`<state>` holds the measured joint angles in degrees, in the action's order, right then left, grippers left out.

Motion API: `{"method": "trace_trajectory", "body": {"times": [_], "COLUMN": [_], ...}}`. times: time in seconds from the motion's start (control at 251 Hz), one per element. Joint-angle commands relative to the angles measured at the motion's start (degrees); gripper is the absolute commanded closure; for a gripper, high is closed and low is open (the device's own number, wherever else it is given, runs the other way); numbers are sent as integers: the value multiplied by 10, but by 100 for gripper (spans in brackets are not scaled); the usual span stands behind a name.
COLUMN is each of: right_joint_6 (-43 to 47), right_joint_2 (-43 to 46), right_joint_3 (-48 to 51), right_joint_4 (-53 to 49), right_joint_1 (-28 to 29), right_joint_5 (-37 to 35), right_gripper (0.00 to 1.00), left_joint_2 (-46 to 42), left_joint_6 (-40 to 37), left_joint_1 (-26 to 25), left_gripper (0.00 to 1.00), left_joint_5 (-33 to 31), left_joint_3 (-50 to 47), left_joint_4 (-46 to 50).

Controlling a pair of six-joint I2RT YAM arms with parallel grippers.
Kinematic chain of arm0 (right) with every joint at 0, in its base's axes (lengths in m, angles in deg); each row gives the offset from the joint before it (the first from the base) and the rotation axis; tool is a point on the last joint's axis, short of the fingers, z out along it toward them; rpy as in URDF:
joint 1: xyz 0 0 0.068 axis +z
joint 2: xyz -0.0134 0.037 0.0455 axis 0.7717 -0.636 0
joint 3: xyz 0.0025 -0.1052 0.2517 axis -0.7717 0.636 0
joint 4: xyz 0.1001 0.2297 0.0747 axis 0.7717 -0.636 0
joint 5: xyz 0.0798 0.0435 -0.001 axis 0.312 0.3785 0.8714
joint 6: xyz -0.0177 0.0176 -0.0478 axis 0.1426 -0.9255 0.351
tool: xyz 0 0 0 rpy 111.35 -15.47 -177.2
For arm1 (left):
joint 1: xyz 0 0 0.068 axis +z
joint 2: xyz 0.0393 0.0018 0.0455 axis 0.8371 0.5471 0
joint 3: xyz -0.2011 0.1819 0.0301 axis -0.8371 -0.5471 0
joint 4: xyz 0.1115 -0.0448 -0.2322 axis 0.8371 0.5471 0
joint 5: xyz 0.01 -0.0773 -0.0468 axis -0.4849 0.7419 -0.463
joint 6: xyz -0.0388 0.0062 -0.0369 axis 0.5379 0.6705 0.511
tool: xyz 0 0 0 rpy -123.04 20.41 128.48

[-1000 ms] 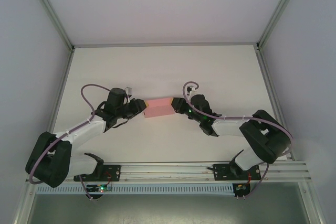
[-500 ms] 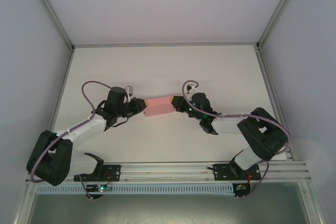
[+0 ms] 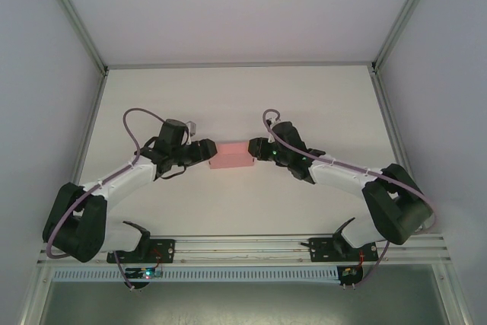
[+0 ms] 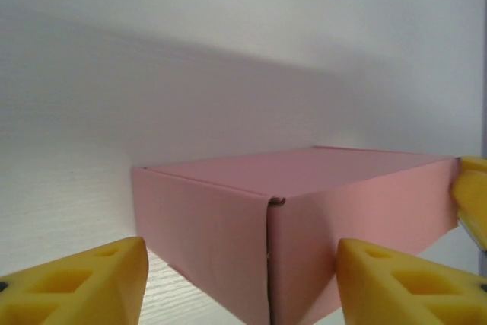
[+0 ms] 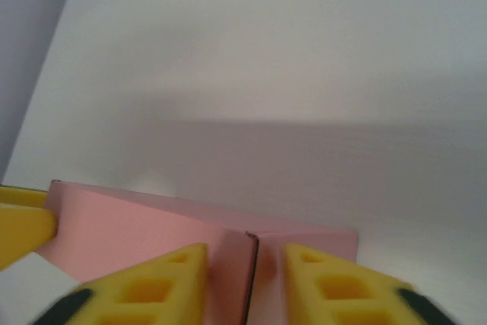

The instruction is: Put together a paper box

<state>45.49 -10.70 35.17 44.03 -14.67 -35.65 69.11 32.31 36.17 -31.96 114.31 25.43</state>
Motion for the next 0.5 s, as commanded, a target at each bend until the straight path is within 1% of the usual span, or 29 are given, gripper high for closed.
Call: {"method": "trace_trajectory", "body": {"times": [0.0,0.02,0.04,0.064,0.108,0.172,0.215,0.231,0.251,0.263,0.275,0.283,0.355,0.495], "right_joint_6": [30,34,37,41,52,73,89,94,103,109,116,123,195,391], "right_joint_2": [10,11,11,11,14,19,24,27,29,31,33,33,42,52], "right_joint_3": [-38,-44,-50,-55,-64,-76,-83,-86,-88,-90,-92,-94,-107,-118], "right_joint_4": [-91,-93,-95,-94,-95,-96,-98,-98,-99,-99,-99,-96,-96,-97], "right_joint_1": [-14,-18,-20,-22,-26,-27,-28,-28,-29,-29,-30,-30,-32,-33], "right_joint_5": [-12,-9,-5,1,13,26,27,26,26,28,31,33,63,159], "right_gripper": [59,56,55,54,49,33,26,21,18,13,5,3,2,2], "left_joint_2": [-1,-1,-3,-5,-10,-18,-22,-23,-24,-25,-26,-27,-27,-31], "left_joint_6": [-31,-32,-35,-38,-42,-52,-58,-62,-67,-70,-72,-74,-91,-127], "left_joint_1": [-4,-3,-3,-3,-4,-3,-4,-3,-3,-3,-3,-3,-3,-3], "left_gripper": [17,12,5,0,0,0,0,0,0,0,0,0,0,0], "left_joint_5": [-26,-26,-25,-25,-29,-36,-42,-44,-47,-49,-52,-53,-71,-124], "left_joint_3": [31,37,41,47,58,75,89,93,99,103,107,110,134,171], "left_joint_4": [72,75,77,79,86,99,111,116,122,126,129,132,164,216]}}
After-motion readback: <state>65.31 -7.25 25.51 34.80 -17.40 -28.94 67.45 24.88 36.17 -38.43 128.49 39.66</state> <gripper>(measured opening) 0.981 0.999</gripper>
